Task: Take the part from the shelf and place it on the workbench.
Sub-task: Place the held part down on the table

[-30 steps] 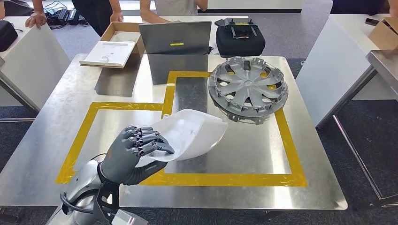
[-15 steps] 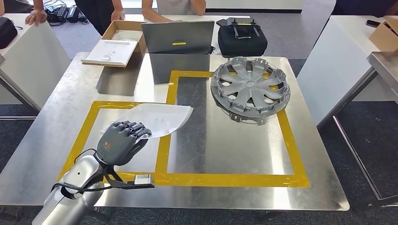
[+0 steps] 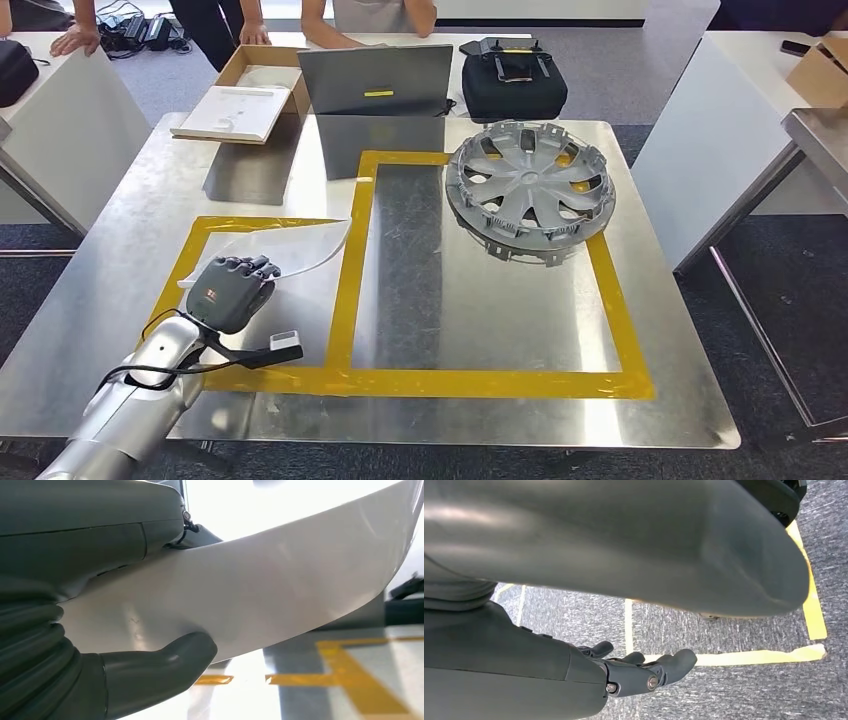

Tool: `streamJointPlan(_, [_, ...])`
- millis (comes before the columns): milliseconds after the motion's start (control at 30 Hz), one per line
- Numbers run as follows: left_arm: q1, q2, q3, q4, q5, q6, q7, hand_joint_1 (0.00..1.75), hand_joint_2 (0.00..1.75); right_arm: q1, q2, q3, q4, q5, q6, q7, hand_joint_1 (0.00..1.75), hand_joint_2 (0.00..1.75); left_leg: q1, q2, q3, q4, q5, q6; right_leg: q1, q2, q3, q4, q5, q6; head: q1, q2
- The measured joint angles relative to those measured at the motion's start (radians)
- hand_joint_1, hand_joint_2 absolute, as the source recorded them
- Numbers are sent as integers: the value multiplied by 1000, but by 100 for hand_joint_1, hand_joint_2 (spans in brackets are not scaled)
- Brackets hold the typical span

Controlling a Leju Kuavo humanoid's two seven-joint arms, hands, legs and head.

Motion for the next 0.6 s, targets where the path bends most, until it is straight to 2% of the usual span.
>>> streamJointPlan(267, [-74,-39,5,214,-106,24,82,175,175,-1,2,0,0,5,-2,1,0,0,0,0,0,0,0,0,1,0,0,0,0,0,0,0])
streamJointPlan(600, [-100,-54,23,295,-130,39,80,175,175,-2,2,-4,0,0,-9,6,0,0,0,0,0,0,0,0,1,0,0,0,0,0,0,0])
